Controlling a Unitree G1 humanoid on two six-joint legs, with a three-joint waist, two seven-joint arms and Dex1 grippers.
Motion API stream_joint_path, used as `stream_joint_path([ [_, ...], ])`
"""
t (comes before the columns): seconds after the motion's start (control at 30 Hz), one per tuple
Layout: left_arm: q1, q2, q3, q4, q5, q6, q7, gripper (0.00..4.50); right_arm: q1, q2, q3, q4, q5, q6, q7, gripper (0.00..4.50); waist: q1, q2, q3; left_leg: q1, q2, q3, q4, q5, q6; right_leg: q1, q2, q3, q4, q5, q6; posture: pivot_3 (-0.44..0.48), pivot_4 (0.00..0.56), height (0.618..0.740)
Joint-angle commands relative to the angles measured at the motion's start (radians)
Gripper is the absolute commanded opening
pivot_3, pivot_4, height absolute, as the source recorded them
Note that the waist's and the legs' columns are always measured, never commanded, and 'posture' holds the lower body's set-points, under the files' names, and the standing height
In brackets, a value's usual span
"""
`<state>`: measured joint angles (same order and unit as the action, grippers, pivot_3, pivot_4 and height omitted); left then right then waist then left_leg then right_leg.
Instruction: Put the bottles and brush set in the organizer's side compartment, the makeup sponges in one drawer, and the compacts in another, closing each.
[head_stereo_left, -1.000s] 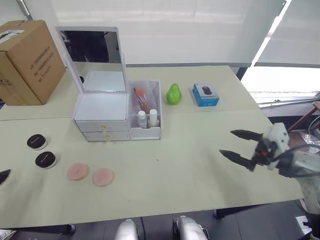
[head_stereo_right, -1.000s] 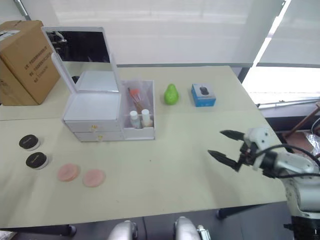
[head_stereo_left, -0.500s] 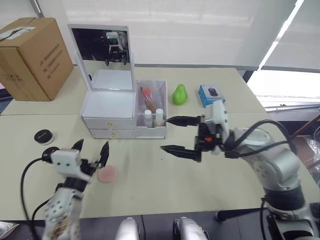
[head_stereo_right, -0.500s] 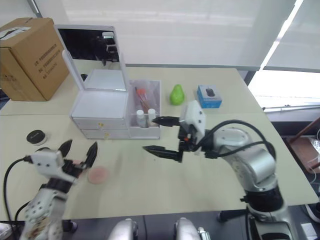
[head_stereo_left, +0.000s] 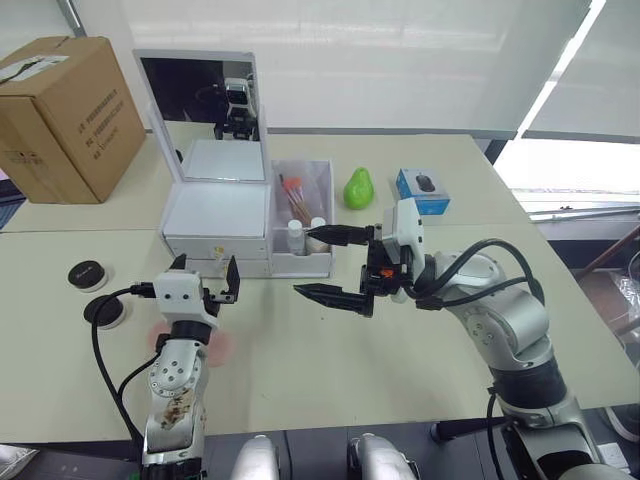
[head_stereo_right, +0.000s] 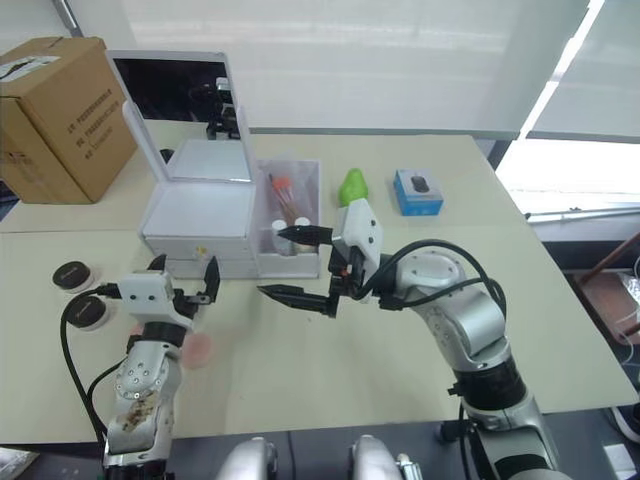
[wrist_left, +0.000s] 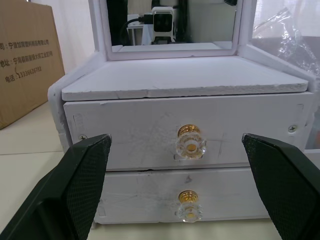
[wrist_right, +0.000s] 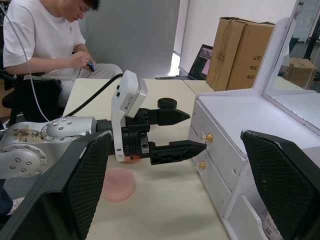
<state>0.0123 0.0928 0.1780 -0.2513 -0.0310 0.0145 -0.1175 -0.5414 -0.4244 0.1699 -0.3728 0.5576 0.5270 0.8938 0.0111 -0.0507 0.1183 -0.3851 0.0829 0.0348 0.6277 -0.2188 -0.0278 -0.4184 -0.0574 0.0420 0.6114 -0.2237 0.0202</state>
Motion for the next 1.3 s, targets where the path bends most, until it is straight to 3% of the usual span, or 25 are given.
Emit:
stream_joint_path([
  [0.03,-0.012,0.006,-0.003,-0.009,-0.003,-0.049,0.012,4.31,-0.005,0.003,-0.012,-0.019,-0.002,-0.024,-0.003,4.5,0.0,0.0,0.0,0.0,0.0,0.0,0.0,0.0,0.0,0.0,0.0,0.0,0.0,0.0,0.0,0.0,0.15,0.729],
  [0.17,-0.016,0.009,-0.011,0.001,-0.007,-0.064,0.009,3.32,0.001,0.001,-0.013,-0.024,-0.004,-0.018,-0.008,4.5,0.0,0.0,0.0,0.0,0.0,0.0,0.0,0.0,0.0,0.0,0.0,0.0,0.0,0.0,0.0,0.0,0.15,0.729],
  [0.5,-0.048,0.008,-0.028,0.04,-0.012,-0.075,0.016,0.06,0.007,-0.011,-0.019,-0.033,0.0,-0.009,-0.014,4.5,0.0,0.0,0.0,0.0,0.0,0.0,0.0,0.0,0.0,0.0,0.0,0.0,0.0,0.0,0.0,0.0,0.15,0.729],
  [0.9,-0.03,0.006,-0.026,0.021,-0.025,-0.07,0.021,0.02,0.015,-0.02,-0.015,-0.039,0.0,-0.004,-0.027,4.5,0.0,0.0,0.0,0.0,0.0,0.0,0.0,0.0,0.0,0.0,0.0,0.0,0.0,0.0,0.0,0.0,0.15,0.729],
  [1.0,-0.026,0.004,-0.018,0.013,-0.039,-0.066,0.022,0.65,0.014,-0.02,-0.011,-0.038,-0.002,-0.002,-0.028,4.5,0.0,0.0,0.0,0.0,0.0,0.0,0.0,0.0,0.0,0.0,0.0,0.0,0.0,0.0,0.0,0.0,0.15,0.729],
  [1.17,-0.031,0.012,-0.023,0.015,-0.046,-0.04,0.019,2.21,0.017,-0.021,-0.007,-0.041,0.0,0.007,-0.03,4.5,0.0,0.0,0.0,0.0,0.0,0.0,0.0,0.0,0.0,0.0,0.0,0.0,0.0,0.0,0.0,0.0,0.15,0.729],
  [1.3,-0.04,0.02,-0.029,0.025,-0.048,-0.023,0.014,2.21,0.017,-0.022,-0.007,-0.041,-0.001,0.012,-0.035,4.5,0.0,0.0,0.0,0.0,0.0,0.0,0.0,0.0,0.0,0.0,0.0,0.0,0.0,0.0,0.0,0.0,0.15,0.729],
])
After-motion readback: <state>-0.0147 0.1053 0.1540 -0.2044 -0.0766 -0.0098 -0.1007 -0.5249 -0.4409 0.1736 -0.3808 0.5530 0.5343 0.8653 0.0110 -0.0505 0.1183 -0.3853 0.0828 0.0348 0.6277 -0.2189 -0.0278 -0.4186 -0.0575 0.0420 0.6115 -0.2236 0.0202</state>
